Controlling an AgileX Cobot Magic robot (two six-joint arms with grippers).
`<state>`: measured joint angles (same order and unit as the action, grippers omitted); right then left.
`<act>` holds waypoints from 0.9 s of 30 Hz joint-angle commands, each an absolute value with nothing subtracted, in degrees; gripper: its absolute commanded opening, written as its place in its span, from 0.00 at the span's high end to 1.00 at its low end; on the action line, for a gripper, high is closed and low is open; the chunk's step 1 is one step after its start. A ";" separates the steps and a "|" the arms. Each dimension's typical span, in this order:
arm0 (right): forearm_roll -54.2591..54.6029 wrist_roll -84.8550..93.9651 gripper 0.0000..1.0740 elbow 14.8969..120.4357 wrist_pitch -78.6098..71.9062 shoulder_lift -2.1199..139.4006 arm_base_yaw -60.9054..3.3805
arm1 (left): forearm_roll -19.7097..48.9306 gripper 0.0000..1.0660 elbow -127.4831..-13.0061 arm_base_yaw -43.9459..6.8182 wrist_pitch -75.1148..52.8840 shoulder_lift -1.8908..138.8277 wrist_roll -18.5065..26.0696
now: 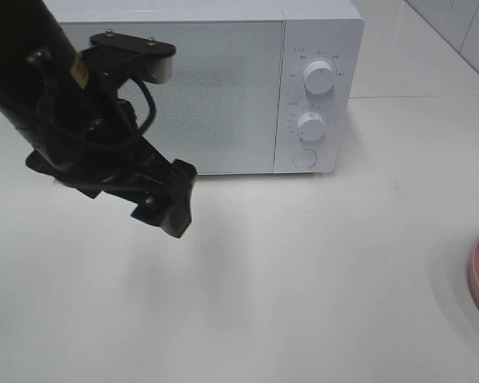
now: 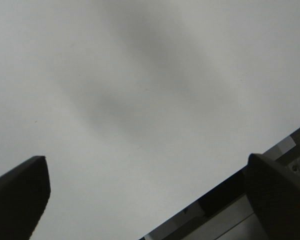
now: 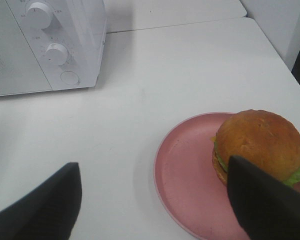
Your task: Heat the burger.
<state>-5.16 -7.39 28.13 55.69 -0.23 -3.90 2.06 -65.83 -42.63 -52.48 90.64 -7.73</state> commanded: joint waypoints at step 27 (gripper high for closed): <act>-5.21 -6.82 0.29 28.02 55.23 -1.78 -3.50 | 8.08 0.07 -56.32 -4.41 -68.24 70.53 2.06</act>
<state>-5.16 -7.39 28.13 55.69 -0.23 -3.90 7.51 -56.67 -4.76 -68.01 70.99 1.72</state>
